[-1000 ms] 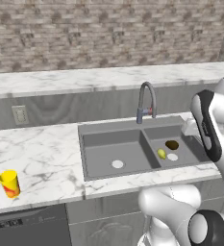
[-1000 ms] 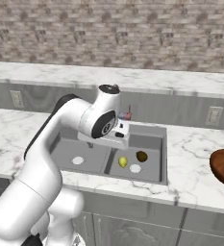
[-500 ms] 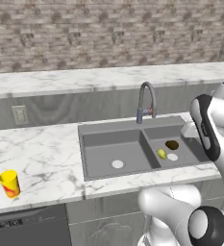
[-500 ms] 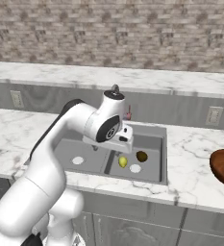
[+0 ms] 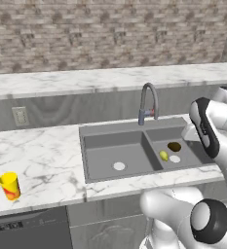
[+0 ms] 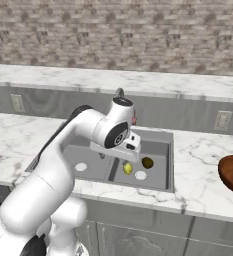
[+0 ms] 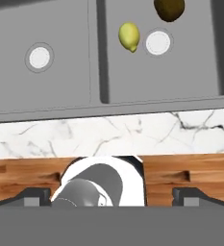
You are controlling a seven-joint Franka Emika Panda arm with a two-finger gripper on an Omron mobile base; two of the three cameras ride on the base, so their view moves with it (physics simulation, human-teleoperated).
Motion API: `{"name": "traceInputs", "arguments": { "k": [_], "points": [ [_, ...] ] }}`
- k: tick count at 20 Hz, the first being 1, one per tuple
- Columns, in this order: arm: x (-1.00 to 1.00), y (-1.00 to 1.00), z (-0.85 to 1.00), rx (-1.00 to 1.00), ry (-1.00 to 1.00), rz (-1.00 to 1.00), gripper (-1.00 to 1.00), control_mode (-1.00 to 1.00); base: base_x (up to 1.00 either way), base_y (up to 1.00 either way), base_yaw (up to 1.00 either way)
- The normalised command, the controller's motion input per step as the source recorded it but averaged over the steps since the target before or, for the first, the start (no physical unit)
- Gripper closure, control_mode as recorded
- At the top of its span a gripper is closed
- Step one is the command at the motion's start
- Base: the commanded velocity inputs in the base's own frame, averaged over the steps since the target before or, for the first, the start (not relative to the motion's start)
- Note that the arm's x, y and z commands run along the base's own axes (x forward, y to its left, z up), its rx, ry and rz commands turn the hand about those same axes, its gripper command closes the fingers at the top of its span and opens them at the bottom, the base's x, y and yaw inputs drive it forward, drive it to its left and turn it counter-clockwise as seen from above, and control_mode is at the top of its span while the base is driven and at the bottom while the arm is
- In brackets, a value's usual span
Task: Remove the lemon and avocado from the sink. Then move the bowl and cup from the counter to the sink for washing.
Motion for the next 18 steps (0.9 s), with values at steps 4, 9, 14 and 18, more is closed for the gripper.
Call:
{"name": "traceInputs", "arguments": {
  "k": [4, 9, 14, 18],
  "points": [
    [0.15, -0.07, -0.14, 0.06, 0.01, -0.02, -1.0, -1.0, 0.0, 0.0, 0.0],
    [0.17, -0.03, -0.14, 0.08, 0.0, 0.0, -1.0, -1.0, 0.0, 0.0, 0.0],
    [0.18, -0.04, -0.14, 0.07, 0.0, -0.01, -1.0, -1.0, 0.0, 0.0, 0.0],
    [0.18, -0.06, -0.14, 0.07, 0.0, -0.01, -1.0, -1.0, 0.0, 0.0, 0.0]
  ]
}}
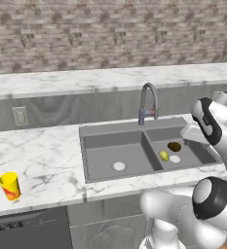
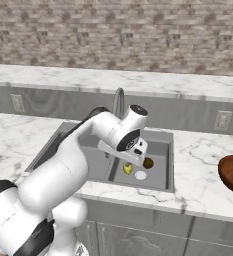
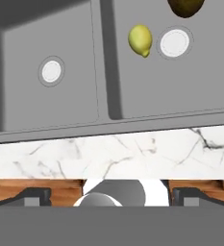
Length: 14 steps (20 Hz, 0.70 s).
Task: Remove the lemon and avocado from the sink. Then move the bowl and cup from the counter to the sink for washing.
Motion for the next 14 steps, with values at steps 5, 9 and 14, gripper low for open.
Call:
{"name": "traceInputs", "arguments": {
  "k": [5, 9, 14],
  "points": [
    [0.16, -0.06, -0.18, 0.02, 0.0, -0.01, -1.0, -1.0, 0.0, 0.0, 0.0],
    [0.14, -0.05, -0.19, 0.0, 0.0, -0.01, -1.0, -1.0, 0.0, 0.0, 0.0],
    [0.2, 0.0, -0.17, 0.0, 0.0, -0.01, -1.0, -1.0, 0.0, 0.0, 0.0]
  ]
}}
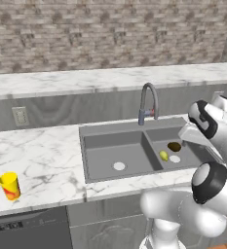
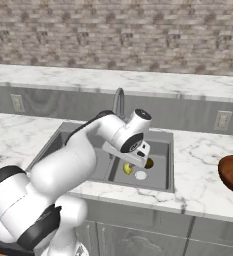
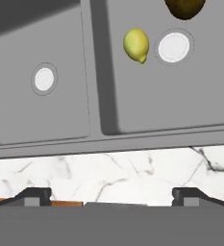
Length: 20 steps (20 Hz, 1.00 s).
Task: Remove the lemon and avocado from the sink. Then move the bowl and cup from the counter to the sink for washing.
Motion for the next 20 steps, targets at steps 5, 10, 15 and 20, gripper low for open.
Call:
{"name": "traceInputs", "arguments": {
  "k": [5, 10, 15, 20],
  "points": [
    [0.17, -0.02, -0.16, 0.04, 0.0, 0.0, -1.0, -1.0, 0.0, 0.0, 0.0],
    [0.16, 0.0, -0.17, 0.04, 0.0, 0.0, -1.0, -1.0, 0.0, 0.0, 0.0],
    [0.2, 0.0, -0.15, 0.02, 0.0, -0.01, -1.0, -1.0, 0.0, 0.0, 0.0],
    [0.22, -0.01, -0.13, 0.0, 0.0, -0.04, -1.0, -1.0, 0.0, 0.0, 0.0]
  ]
}}
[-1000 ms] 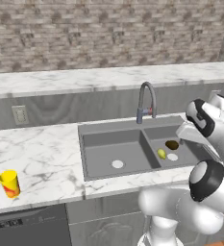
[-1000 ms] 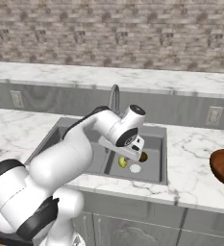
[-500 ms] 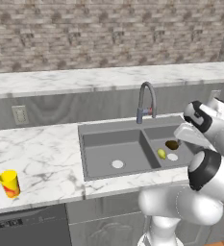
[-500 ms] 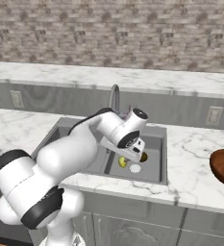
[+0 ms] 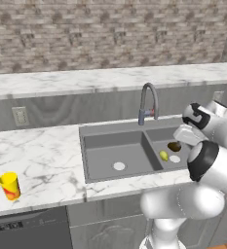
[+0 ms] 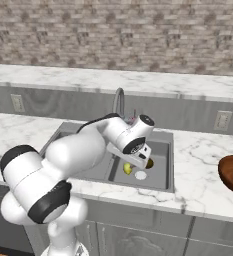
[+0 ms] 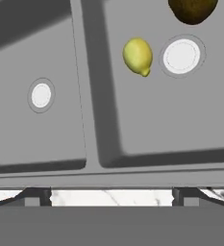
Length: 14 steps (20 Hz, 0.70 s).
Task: Remove the lemon and avocado from the sink. Then move the bowl and cup from the counter to the sink for washing.
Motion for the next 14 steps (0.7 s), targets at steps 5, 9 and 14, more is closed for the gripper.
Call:
{"name": "traceInputs", "arguments": {
  "k": [5, 9, 14],
  "points": [
    [0.18, -0.01, -0.14, 0.0, 0.0, -0.08, -1.0, -1.0, 0.0, 0.0, 0.0],
    [0.13, 0.0, -0.17, 0.02, 0.0, -0.09, -1.0, -1.0, 0.0, 0.0, 0.0],
    [0.11, 0.0, -0.14, 0.01, 0.0, -0.09, -1.0, -1.0, 0.0, 0.0, 0.0]
  ]
}}
